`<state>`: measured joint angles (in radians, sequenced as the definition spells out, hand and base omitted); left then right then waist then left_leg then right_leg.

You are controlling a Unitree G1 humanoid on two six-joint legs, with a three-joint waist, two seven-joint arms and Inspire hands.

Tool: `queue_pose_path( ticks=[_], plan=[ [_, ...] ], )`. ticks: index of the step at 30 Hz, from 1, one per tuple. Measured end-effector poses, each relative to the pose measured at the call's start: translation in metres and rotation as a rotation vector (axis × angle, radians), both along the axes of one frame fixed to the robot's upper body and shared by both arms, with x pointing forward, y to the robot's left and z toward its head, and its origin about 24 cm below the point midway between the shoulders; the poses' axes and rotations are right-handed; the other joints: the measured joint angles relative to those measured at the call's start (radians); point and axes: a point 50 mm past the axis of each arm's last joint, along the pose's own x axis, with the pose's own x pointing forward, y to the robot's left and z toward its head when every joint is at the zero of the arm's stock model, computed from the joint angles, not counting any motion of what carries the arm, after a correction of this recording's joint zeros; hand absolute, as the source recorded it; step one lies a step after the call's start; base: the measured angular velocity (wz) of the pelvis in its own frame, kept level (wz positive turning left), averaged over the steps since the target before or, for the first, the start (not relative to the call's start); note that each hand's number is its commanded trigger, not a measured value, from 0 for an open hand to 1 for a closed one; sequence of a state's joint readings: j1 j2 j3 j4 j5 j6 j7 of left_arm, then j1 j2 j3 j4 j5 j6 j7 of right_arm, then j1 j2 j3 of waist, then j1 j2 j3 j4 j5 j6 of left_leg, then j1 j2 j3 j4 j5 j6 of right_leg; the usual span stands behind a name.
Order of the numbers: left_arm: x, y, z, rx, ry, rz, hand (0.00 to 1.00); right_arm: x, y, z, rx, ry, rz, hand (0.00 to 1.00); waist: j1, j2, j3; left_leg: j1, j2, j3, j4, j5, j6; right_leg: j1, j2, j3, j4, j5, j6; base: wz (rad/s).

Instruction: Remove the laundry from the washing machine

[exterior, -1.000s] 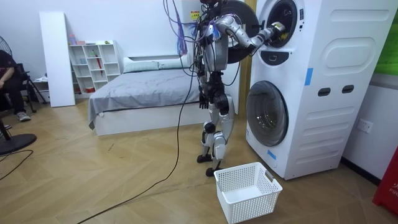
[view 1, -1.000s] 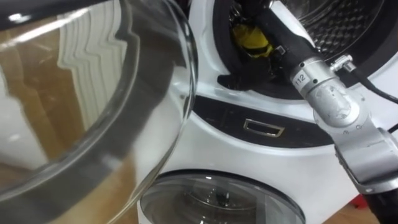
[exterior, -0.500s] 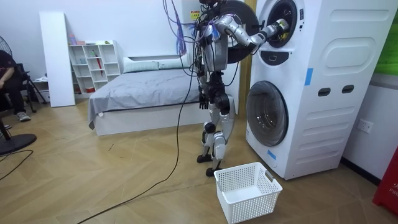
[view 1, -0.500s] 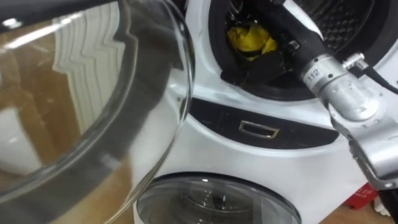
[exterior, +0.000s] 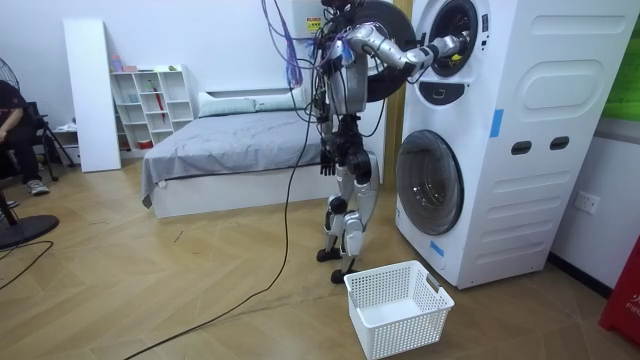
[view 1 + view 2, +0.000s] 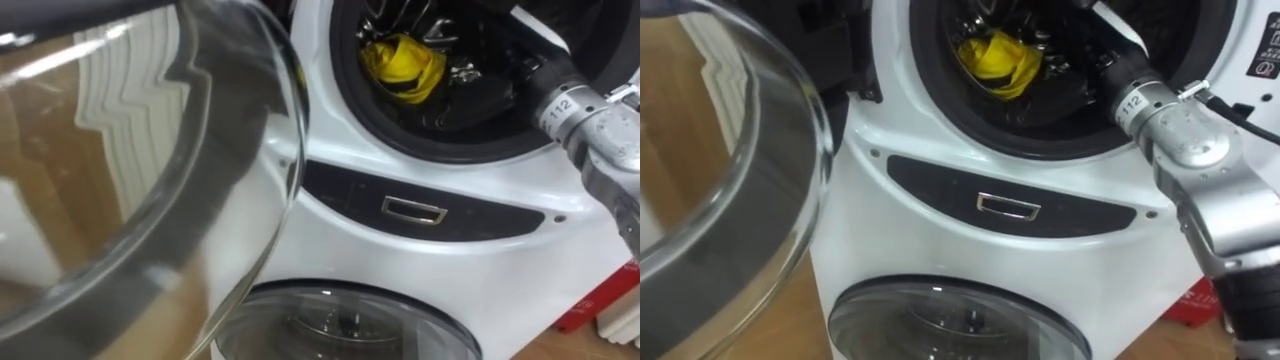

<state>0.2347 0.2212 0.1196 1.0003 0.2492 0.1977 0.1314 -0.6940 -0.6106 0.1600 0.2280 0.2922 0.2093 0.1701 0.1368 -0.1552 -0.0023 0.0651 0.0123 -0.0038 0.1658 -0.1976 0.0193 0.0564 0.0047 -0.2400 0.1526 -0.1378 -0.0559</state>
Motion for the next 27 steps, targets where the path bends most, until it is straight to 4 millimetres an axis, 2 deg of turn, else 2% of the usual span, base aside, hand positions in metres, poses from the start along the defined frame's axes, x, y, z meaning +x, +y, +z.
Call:
queue_pose_path(
  ticks=[3,10,13,17,20,23,24,27],
  plan=[
    [-0.002,0.0,0.0,-0.01,0.004,0.0,0.0,0.0,-0.001,0.0,-0.004,0.003,0.0,0.0,-0.002,-0.005,-0.0008,-0.002,-0.004,-0.001,0.002,-0.001,0.0,0.001,0.0,-0.008,-0.001,0.0,0.0,0.03],
    [-0.004,0.0,0.0,-0.01,0.01,0.004,0.0,0.002,-0.008,-0.003,-0.056,0.018,-0.024,0.0,-0.003,-0.004,0.0006,-0.001,-0.004,-0.003,0.002,-0.001,0.001,-0.001,0.0,-0.012,-0.001,0.0,0.001,0.0],
    [0.004,0.0,0.0,-0.011,-0.009,-0.001,0.0,0.002,-0.008,-0.004,-0.126,0.013,-0.036,0.0,-0.003,-0.002,0.002,0.0,-0.004,-0.007,0.002,-0.001,0.001,-0.001,-0.001,-0.01,-0.001,0.0,0.001,0.0],
    [0.011,0.0,0.001,-0.013,-0.019,-0.012,0.0,0.002,-0.009,-0.005,-0.238,0.006,-0.064,0.0,0.01,0.0,0.003,-0.001,-0.003,-0.01,0.002,-0.001,0.001,-0.001,-0.001,-0.012,-0.001,0.0,0.001,0.0],
    [0.012,0.0,0.001,-0.012,-0.016,-0.009,0.0,0.002,-0.009,-0.005,-0.256,0.004,-0.068,0.0,0.026,0.0,0.0034,0.0,-0.003,-0.007,0.001,-0.001,0.001,-0.002,0.0,-0.009,0.0,0.0,0.001,-0.01],
    [0.011,0.0,0.0,-0.019,-0.008,-0.007,0.0,0.003,-0.009,-0.005,-0.262,0.004,-0.074,0.0,0.034,-0.003,0.0009,-0.002,-0.004,-0.008,-0.001,-0.001,0.001,-0.002,0.0,-0.01,0.0,0.0,0.001,0.0],
    [0.011,-0.001,0.0,-0.022,-0.005,-0.008,0.0,0.005,-0.009,-0.005,-0.266,0.01,-0.075,0.0,0.035,0.0,0.0029,-0.002,-0.004,-0.008,-0.001,-0.001,0.001,-0.002,0.0,-0.01,0.001,0.0,0.001,0.0],
    [0.009,-0.001,0.0,-0.029,0.003,-0.008,0.0,0.01,-0.008,-0.004,-0.285,0.024,-0.081,0.0,0.037,-0.003,0.0015,-0.003,-0.005,-0.009,0.0,-0.001,0.001,-0.002,-0.001,-0.009,0.003,0.0,0.001,0.0]
  ],
)
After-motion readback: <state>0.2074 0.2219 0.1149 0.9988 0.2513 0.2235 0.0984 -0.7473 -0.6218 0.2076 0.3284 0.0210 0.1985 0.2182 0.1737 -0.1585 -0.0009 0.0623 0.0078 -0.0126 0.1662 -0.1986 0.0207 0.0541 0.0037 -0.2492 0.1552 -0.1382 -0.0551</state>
